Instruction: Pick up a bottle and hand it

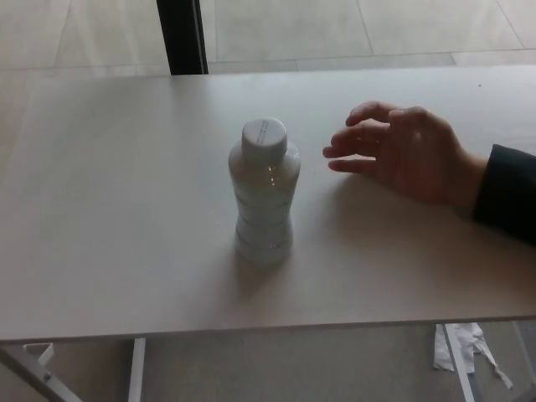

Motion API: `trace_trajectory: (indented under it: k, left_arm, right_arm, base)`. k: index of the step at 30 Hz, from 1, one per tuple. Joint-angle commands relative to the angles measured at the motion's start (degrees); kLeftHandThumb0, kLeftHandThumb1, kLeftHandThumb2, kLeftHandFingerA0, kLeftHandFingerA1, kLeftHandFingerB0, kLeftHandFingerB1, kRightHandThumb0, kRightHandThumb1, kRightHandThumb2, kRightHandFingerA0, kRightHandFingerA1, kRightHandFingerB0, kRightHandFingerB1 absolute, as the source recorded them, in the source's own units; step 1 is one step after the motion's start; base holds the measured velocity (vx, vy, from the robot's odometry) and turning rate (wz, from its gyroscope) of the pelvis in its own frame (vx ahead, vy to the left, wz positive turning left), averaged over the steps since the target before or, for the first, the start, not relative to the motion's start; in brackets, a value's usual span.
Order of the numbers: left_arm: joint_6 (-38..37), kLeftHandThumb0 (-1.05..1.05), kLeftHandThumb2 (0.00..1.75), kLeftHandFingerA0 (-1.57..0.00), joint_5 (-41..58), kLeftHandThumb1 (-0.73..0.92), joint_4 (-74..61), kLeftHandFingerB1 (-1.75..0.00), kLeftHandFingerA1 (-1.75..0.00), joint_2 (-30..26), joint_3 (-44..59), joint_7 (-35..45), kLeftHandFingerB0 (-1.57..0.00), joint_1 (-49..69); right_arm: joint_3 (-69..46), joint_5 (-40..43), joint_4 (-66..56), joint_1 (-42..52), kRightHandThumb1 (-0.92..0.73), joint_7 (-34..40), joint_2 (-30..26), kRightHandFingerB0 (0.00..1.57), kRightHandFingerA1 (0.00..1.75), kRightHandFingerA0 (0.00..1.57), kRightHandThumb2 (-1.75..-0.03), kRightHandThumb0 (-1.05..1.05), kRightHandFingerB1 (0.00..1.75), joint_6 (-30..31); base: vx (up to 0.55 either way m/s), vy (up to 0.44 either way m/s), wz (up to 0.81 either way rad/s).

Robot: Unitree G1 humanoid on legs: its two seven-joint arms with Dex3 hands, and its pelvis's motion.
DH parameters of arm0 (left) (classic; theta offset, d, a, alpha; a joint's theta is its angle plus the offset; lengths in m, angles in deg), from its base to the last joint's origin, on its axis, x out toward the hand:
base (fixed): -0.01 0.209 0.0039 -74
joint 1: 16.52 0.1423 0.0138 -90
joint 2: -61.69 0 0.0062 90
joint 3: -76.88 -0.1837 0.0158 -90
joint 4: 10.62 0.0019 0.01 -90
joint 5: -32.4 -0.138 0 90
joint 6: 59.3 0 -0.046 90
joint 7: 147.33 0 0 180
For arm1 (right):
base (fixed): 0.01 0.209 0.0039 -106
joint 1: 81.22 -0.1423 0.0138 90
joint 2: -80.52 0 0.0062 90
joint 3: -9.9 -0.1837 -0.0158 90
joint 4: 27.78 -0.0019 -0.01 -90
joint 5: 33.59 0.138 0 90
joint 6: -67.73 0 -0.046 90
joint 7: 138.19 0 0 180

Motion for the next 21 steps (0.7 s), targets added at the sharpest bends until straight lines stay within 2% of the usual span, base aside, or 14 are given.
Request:
trace_trajectory:
  k: [1,2,4,5,6,8,9,10,11,13,14,18,19,21]
  left_arm:
    - [8.51,-0.61,0.57,-1.05,-3.61,0.37,-9.62,-0.43,-0.52,-4.39,-3.7,-4.39,-0.6,-3.97]
    - [8.37,-0.62,0.71,-1.21,-4.41,0.34,-9.91,-0.48,-0.82,-4.27,-5.13,-4.65,-0.54,-4.71]
    - [8.2,-0.62,0.73,-1.19,-5.22,0.37,-10.26,-0.48,-0.77,-4.25,-9.4,-3.09,-0.5,-6.32]
    - [7.85,-0.64,0.71,-1.06,-4.87,0.39,-10.32,-0.48,-0.64,-4.14,-11.89,-1.4,-0.47,-7.31]
    - [8.21,-0.54,0.54,-0.95,-4.31,0.44,-10.78,-0.4,-0.49,-3.75,-13.73,-0.62,-0.51,-8.08]
    - [8.64,-0.61,0.72,-0.85,-3.81,0.37,-11.26,-0.49,-0.59,-3.25,-16.4,0.14,-0.42,-9.05]
    - [10.19,-0.55,0.54,-0.87,-2.82,0.43,-12.71,-0.41,-0.49,-2.42,-17.73,0.53,-0.47,-9.08]
    - [11.39,-0.63,0.72,-0.76,-2.21,0.39,-13.78,-0.49,-0.57,-1.68,-19.42,0.9,-0.41,-9.58]
    - [12.38,-0.65,0.74,-0.69,-2.14,0.39,-14.46,-0.49,-0.57,-0.9,-21.05,0.98,-0.38,-9.96]
    - [12.74,-0.67,0.75,-0.7,-2.2,0.4,-15.22,-0.51,-0.61,1.1,-24.71,1.59,-0.37,-10.46]
    - [13.81,-0.65,0.78,-0.54,-3.0,0.38,-15.79,-0.49,-0.59,3.26,-28.48,1.46,-0.32,-9.95]
    - [14.44,-0.64,0.78,-0.53,-4.28,0.39,-15.99,-0.48,-0.58,5.73,-32.74,0.61,-0.31,-8.95]
    - [12.68,-0.66,0.79,-0.51,-5.67,0.4,-14.58,-0.49,-0.6,8.35,-37.43,1.03,-0.3,-8.49]
    - [11.2,-0.71,0.79,-0.48,-6.64,0.43,-14.28,-0.49,-0.6,9.32,-39.46,0.66,-0.31,-8.02]
  right_arm:
    - [-1.17,5.49,-0.55,0.28,-0.38,-3.01,-0.23,0.28,0.54,0.36,-0.72,-0.5,0.43,-1.83]
    - [-1.06,5.63,-1.07,0.49,-0.49,-2.85,-0.14,0.35,0.47,0.4,-0.55,-0.42,0.32,-1.41]
    - [-0.9,5.79,-2.16,1.04,-0.39,-2.36,0.01,0.29,0.53,0.31,-0.71,-0.49,0.43,-0.64]
    - [-0.58,5.06,-2.15,1.16,-0.4,-1.76,-0.13,0.3,0.52,0.32,-0.71,-0.49,0.43,-0.87]
    - [-0.65,5.59,-1.75,0.97,-0.39,-2.11,-0.23,0.3,0.53,0.33,-0.71,-0.48,0.43,-0.93]
    - [-0.58,5.72,-0.99,0.76,-0.39,-2.36,-0.37,0.3,0.54,0.33,-0.71,-0.48,0.44,-1.55]
    - [-0.11,4.52,-1.18,1.21,-0.39,-1.62,-0.25,0.3,0.54,0.34,-0.72,-0.5,0.44,-2.12]
    - [0.02,4.8,-0.62,0.98,-0.39,-2.09,-0.49,0.31,0.54,0.33,-0.72,-0.5,0.44,-2.11]
    - [0.14,5.18,-1.73,1.38,-0.5,-1.87,-0.26,0.36,0.47,0.35,-0.56,-0.43,0.33,-1.11]
    - [0.12,6.07,-1.72,1.22,-0.51,-2.3,-0.22,0.36,0.46,0.33,-0.56,-0.39,0.32,-1.17]
    - [0.15,6.48,-1.16,1.11,-0.51,-2.81,-0.32,0.36,0.47,0.33,-0.56,-0.4,0.32,-1.25]
    - [0.82,6.4,-1.77,1.3,-0.5,-2.35,-0.32,0.37,0.46,0.36,-0.56,-0.42,0.33,-0.65]
    - [1.45,5.24,-2.86,1.6,-0.4,-1.43,-0.48,0.3,0.54,0.34,-0.73,-0.49,0.44,-0.46]
    - [1.76,5.41,-3.47,1.34,-0.51,-1.18,-0.52,0.37,0.48,0.43,-0.57,-0.44,0.33,-0.22]
  base:
    - [0.0,0.0,0.0]
    - [0.0,0.0,0.0]
    - [0.0,0.0,0.0]
    - [0.0,0.0,0.0]
    - [0.0,0.0,0.0]
    - [0.0,0.0,0.0]
    - [0.0,0.0,0.0]
    - [0.0,0.0,0.0]
    - [0.0,0.0,0.0]
    - [0.0,0.0,0.0]
    - [0.0,0.0,0.0]
    - [0.0,0.0,0.0]
    - [0.0,0.0,0.0]
    - [0.0,0.0,0.0]
